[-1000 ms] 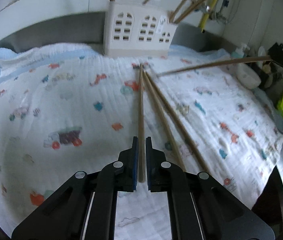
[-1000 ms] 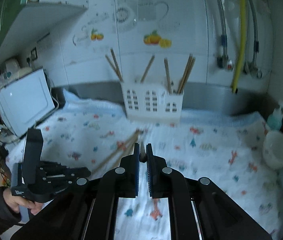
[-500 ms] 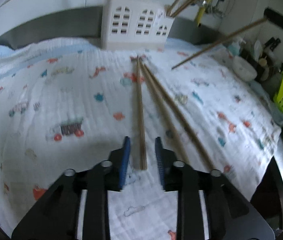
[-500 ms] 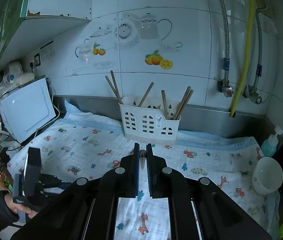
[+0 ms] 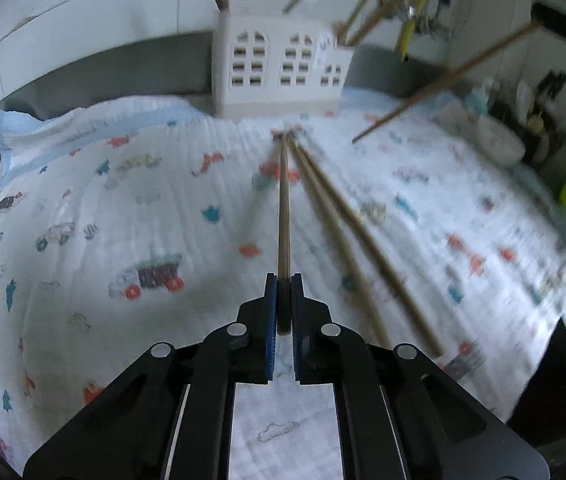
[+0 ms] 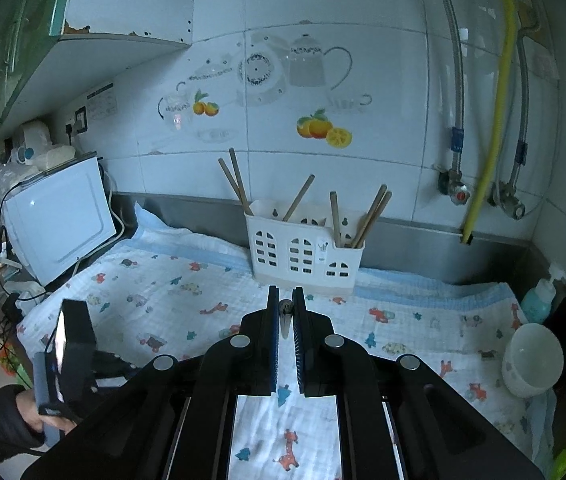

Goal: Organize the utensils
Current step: 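Lift both held chopsticks and carry them above the white holder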

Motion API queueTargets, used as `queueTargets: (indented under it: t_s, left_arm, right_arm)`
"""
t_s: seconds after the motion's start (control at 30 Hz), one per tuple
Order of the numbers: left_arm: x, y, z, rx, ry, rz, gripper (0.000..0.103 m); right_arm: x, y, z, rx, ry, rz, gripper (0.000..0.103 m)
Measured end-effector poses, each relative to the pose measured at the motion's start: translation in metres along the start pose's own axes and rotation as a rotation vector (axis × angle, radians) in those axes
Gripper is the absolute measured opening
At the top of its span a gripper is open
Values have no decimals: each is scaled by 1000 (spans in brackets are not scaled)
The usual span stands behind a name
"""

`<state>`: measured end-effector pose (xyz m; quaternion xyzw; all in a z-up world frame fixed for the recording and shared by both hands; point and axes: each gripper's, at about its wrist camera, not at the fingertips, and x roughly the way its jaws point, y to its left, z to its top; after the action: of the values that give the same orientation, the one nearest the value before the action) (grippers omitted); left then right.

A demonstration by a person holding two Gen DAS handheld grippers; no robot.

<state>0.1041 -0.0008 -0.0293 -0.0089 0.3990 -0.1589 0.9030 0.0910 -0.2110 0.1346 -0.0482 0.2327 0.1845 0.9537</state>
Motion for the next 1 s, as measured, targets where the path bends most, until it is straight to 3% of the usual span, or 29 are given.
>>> queueTargets:
  t_s: [0.33,0.67,1.0]
  left_arm:
    - [-44,9,61,-32,-166,-54,5]
    - [-48,3,126,34,-219,-50,5]
    - [-45,-3,175,87,-245,-32,5]
  right_arm:
    - [-2,-6,44,-42,-32,-8,7]
    - [8,-23,99,-67,-53,-73,7]
    - [47,-41,136,-75,-28,-126,7]
